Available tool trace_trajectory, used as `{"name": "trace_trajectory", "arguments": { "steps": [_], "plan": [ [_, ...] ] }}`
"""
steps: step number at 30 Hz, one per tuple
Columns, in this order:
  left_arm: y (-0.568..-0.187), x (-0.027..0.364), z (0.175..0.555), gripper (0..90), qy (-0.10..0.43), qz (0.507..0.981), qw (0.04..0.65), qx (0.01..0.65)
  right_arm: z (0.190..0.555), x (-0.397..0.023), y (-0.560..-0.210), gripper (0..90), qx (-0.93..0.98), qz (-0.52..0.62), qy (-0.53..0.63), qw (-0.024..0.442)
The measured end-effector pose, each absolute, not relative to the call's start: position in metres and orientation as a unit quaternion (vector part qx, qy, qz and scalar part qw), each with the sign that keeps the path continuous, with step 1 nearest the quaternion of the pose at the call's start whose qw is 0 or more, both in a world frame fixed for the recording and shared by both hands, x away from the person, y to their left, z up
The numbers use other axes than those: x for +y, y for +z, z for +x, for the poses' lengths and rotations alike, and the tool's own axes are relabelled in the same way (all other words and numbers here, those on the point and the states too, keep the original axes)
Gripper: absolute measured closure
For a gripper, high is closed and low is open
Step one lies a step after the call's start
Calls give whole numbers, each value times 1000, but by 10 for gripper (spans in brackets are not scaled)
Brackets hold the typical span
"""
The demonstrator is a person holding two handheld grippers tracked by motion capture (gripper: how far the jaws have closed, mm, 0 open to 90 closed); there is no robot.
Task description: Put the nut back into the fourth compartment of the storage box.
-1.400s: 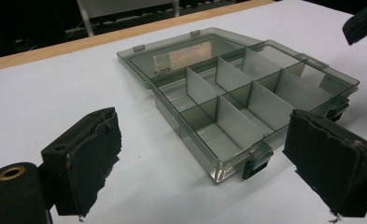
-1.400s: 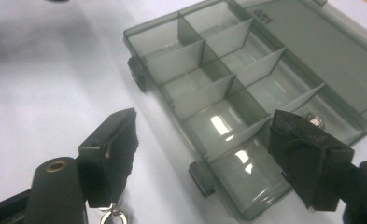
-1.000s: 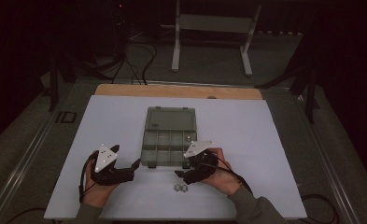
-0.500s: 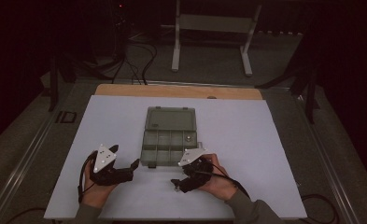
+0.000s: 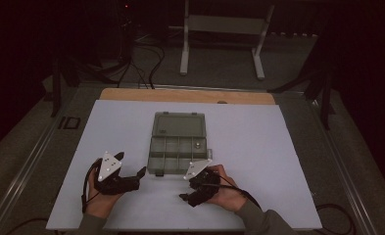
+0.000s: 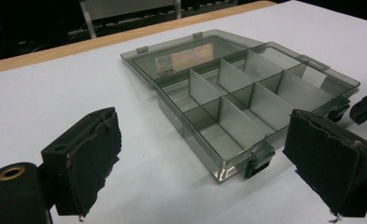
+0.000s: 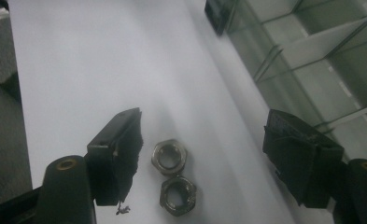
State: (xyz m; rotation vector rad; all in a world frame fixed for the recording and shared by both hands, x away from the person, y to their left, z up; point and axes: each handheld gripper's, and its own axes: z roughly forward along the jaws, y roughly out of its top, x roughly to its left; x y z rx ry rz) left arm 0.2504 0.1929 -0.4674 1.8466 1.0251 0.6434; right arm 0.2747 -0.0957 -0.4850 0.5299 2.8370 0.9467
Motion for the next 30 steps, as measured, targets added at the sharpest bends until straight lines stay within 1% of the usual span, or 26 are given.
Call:
{"name": "trace_trajectory", "arguments": {
  "steps": [11, 19, 25, 30],
  "plan": [
    [-467, 193, 250, 106, 260, 747, 450, 415, 272, -92, -493, 353, 945, 153, 285, 40],
    [-468, 193, 250, 106, 261, 747, 449, 415, 272, -89, -498, 430, 950, 150, 270, 44],
    [-468, 193, 250, 106, 261, 747, 449, 415, 273, -88, -500, 471, 950, 155, 265, 52],
    [-468, 193, 250, 106, 261, 747, 449, 415, 277, -88, -501, 528, 950, 166, 261, 49]
  ]
}}
